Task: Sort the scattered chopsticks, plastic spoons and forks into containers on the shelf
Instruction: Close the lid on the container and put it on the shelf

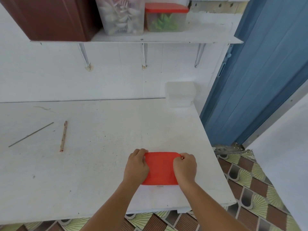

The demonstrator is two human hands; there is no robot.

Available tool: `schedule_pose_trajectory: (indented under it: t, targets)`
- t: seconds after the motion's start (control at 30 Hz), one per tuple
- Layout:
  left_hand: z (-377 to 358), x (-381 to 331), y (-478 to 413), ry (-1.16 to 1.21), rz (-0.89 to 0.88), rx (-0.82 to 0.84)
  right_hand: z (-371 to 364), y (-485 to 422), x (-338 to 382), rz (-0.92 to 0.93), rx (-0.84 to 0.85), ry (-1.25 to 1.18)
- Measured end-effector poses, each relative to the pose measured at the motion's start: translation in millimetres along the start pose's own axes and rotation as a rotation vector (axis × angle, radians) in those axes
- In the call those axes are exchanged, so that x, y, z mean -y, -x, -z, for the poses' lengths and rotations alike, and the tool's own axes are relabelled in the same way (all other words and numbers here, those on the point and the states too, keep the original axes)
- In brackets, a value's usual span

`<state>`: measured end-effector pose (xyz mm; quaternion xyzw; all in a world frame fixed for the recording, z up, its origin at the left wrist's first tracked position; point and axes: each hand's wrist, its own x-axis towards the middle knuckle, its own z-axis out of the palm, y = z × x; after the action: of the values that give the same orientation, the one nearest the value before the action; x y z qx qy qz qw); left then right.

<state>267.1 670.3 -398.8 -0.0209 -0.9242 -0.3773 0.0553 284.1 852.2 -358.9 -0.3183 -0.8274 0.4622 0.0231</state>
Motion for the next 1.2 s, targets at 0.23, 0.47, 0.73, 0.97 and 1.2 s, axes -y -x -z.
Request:
schedule_pose_trajectory:
  t: [0.23,0.47,0.73,0.97,1.2]
  targets:
    - [0,1,1,0.059,0.038,-0.033,1,-21,0,-0.023,0.018,-0.022]
    - [2,-5,-1,0.014,0.045,0.047,-3,-25,-1,0.068,0.059,-0.007]
    - [15,-22,9,-0.059,0.312,0.028,18,-26,29,0.133,0.151,-0.034]
    - [46,-23,47,0.164,0.562,0.253,31,50,-18,-0.126,0.381,-0.165]
    - [62,-22,38,0.288,0.634,0.376,22,32,-26,0.125,0.394,-0.141]
